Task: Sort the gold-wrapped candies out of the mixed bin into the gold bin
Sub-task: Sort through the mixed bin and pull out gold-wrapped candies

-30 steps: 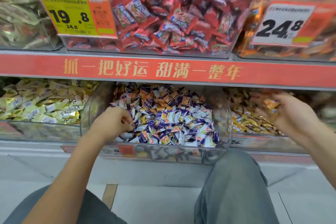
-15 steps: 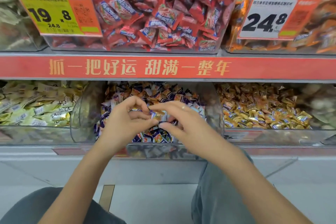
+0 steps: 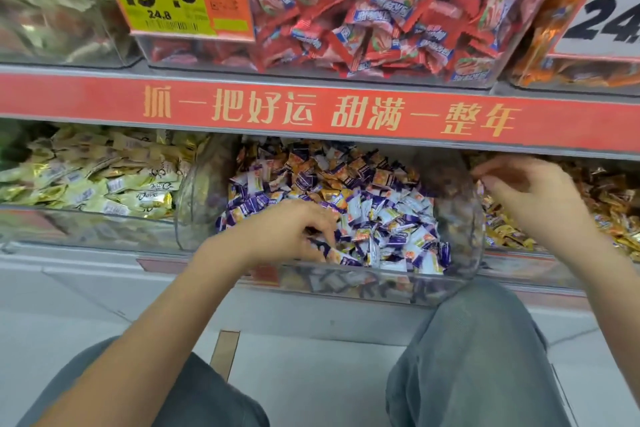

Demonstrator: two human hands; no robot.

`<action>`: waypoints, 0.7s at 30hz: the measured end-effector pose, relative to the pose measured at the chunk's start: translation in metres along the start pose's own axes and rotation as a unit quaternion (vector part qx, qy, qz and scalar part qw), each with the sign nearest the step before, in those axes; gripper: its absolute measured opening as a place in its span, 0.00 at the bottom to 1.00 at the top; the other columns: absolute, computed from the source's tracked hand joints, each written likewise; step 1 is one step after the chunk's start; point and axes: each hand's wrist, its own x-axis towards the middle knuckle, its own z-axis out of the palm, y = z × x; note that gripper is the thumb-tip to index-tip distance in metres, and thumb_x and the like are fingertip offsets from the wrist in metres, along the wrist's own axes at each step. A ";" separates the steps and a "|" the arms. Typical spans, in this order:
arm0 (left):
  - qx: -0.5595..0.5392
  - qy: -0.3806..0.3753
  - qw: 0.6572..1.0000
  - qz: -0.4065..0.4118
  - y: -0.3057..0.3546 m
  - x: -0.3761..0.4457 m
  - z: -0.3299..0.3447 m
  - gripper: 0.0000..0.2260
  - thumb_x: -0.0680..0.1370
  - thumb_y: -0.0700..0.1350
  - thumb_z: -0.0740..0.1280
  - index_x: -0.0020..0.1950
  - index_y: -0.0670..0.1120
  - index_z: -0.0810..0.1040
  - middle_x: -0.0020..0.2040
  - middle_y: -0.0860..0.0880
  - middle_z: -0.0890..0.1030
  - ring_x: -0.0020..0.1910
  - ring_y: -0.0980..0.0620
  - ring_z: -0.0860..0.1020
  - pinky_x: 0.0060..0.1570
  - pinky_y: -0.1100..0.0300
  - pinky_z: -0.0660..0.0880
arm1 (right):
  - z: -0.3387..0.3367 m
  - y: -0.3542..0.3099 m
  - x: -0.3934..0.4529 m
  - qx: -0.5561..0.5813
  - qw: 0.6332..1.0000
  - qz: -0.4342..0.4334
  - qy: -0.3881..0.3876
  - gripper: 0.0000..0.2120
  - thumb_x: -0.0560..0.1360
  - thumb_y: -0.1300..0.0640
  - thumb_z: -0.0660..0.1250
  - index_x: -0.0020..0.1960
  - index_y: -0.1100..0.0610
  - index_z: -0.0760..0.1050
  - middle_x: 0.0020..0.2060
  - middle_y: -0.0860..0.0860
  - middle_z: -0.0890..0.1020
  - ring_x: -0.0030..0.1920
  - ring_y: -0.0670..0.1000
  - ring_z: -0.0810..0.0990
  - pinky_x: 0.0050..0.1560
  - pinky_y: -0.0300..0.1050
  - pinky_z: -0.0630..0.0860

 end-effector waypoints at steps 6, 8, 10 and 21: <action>0.020 -0.056 0.989 -0.137 -0.048 -0.033 -0.023 0.06 0.69 0.37 0.74 0.36 0.48 0.85 0.47 0.54 0.85 0.43 0.71 0.77 0.43 0.76 0.71 | 0.021 0.012 0.014 -0.055 0.998 0.038 0.015 0.09 0.74 0.65 0.65 0.51 0.57 0.79 0.44 0.57 0.81 0.41 0.57 0.76 0.43 0.45 0.67; 0.031 -0.051 0.988 -0.146 -0.052 -0.039 -0.025 0.06 0.69 0.38 0.75 0.36 0.49 0.86 0.47 0.55 0.85 0.40 0.75 0.76 0.42 0.79 0.69 | 0.024 0.017 0.007 -0.012 0.996 0.054 0.068 0.12 0.73 0.67 0.62 0.47 0.53 0.79 0.44 0.55 0.83 0.39 0.58 0.77 0.41 0.46 0.70; 0.042 -0.055 0.985 -0.156 -0.053 -0.042 -0.026 0.07 0.69 0.37 0.74 0.36 0.48 0.85 0.46 0.54 0.85 0.38 0.77 0.74 0.39 0.81 0.68 | 0.023 0.010 -0.003 0.038 0.987 0.039 0.153 0.13 0.72 0.65 0.58 0.45 0.52 0.78 0.42 0.54 0.83 0.38 0.56 0.78 0.41 0.48 0.72; 0.038 -0.051 0.978 -0.196 -0.043 -0.054 -0.030 0.08 0.77 0.43 0.69 0.49 0.56 0.82 0.47 0.60 0.82 0.41 0.70 0.76 0.39 0.78 0.69 | 0.103 -0.101 0.002 -0.140 0.859 -0.270 -0.412 0.14 0.76 0.59 0.67 0.62 0.51 0.77 0.54 0.46 0.81 0.50 0.40 0.77 0.55 0.38 0.74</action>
